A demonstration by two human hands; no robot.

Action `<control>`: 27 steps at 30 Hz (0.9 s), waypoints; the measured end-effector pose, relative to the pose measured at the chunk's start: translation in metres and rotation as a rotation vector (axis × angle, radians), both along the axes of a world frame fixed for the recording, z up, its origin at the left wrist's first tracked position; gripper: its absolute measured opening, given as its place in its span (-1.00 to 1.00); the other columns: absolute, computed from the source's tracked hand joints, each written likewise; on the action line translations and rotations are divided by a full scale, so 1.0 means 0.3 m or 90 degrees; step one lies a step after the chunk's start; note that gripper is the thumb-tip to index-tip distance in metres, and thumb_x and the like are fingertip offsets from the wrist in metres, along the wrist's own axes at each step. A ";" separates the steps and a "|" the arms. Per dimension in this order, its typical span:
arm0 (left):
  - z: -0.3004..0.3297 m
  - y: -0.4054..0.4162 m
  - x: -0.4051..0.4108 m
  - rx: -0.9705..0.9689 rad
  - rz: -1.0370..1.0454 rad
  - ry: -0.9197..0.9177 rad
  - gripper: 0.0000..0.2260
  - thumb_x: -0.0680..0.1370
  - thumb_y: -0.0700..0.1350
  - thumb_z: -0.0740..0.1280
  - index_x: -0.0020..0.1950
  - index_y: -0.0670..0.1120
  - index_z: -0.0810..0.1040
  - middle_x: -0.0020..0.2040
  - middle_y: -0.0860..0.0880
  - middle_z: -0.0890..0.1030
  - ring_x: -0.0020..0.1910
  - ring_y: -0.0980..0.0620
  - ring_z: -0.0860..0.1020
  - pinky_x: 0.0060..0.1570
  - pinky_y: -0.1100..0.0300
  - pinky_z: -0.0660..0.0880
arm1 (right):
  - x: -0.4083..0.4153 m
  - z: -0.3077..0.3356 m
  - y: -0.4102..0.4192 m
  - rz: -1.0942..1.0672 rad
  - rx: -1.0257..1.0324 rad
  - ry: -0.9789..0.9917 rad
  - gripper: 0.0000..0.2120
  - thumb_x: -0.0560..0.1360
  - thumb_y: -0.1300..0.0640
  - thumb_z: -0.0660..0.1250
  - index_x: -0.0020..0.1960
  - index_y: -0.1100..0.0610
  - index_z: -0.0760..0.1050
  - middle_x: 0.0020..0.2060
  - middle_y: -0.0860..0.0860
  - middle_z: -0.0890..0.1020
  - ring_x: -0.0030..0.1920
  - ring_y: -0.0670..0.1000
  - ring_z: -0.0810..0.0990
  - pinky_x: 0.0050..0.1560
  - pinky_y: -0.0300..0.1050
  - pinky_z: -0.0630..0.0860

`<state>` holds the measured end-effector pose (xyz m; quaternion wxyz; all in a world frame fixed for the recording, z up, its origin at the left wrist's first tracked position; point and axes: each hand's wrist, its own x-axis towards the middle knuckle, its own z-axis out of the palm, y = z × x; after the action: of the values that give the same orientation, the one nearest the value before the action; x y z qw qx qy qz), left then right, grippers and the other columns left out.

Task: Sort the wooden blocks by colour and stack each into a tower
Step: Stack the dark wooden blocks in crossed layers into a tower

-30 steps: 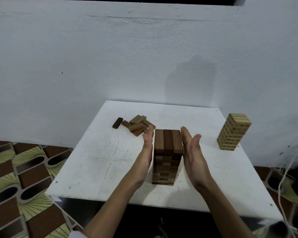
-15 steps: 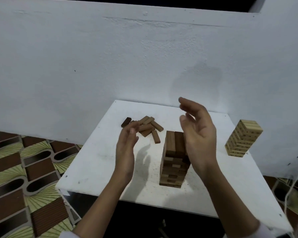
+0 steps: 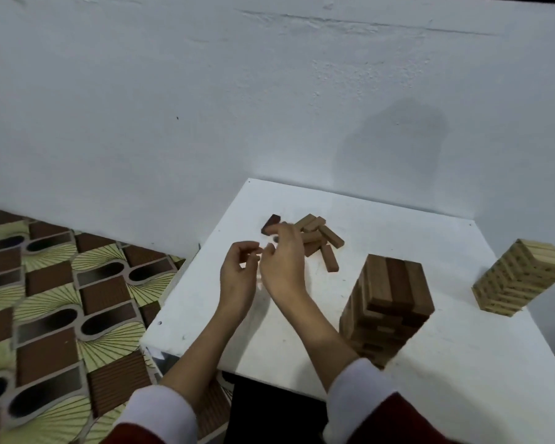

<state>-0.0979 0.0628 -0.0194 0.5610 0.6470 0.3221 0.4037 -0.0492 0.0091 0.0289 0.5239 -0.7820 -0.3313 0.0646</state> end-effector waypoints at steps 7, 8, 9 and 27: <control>-0.126 0.218 0.137 0.265 -0.098 0.294 -0.69 0.55 -0.32 0.21 0.28 -0.16 0.44 0.31 -0.07 0.43 0.32 -0.02 0.34 0.19 0.44 0.13 | 0.199 -0.166 0.156 -0.182 -0.354 -0.072 -0.53 0.49 0.29 0.23 0.38 0.11 0.27 0.44 0.06 0.21 0.39 0.12 0.20 0.35 -0.05 0.22; -0.132 0.240 0.158 0.293 -0.120 0.312 -0.66 0.55 -0.31 0.22 0.32 -0.17 0.41 0.38 -0.08 0.38 0.37 -0.03 0.28 0.24 0.43 0.08 | 0.218 -0.180 0.167 -0.190 -0.378 -0.103 -0.52 0.49 0.27 0.23 0.39 0.10 0.26 0.45 0.05 0.20 0.40 0.11 0.19 0.35 -0.05 0.19; -0.133 0.256 0.177 0.313 -0.140 0.331 -0.62 0.55 -0.30 0.22 0.37 -0.17 0.37 0.43 -0.07 0.31 0.42 -0.03 0.23 0.30 0.39 0.05 | 0.236 -0.195 0.177 -0.195 -0.398 -0.136 -0.51 0.50 0.26 0.23 0.40 0.09 0.25 0.45 0.05 0.19 0.41 0.09 0.18 0.36 -0.04 0.16; -0.195 0.273 0.242 0.579 -0.220 0.409 -0.56 0.53 -0.09 0.28 0.41 -0.10 0.35 0.14 -0.08 0.46 0.01 -0.06 0.38 -0.06 0.14 0.40 | 0.237 -0.257 0.200 -0.162 -0.415 -0.266 -0.72 0.58 0.25 0.13 0.27 0.14 0.40 0.23 0.05 0.42 0.28 0.11 0.30 0.13 -0.10 0.35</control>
<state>-0.0254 0.1448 -0.0779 0.1591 0.9559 0.1603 0.1879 0.0220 0.0690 -0.0481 0.1737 -0.9382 -0.2932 -0.0596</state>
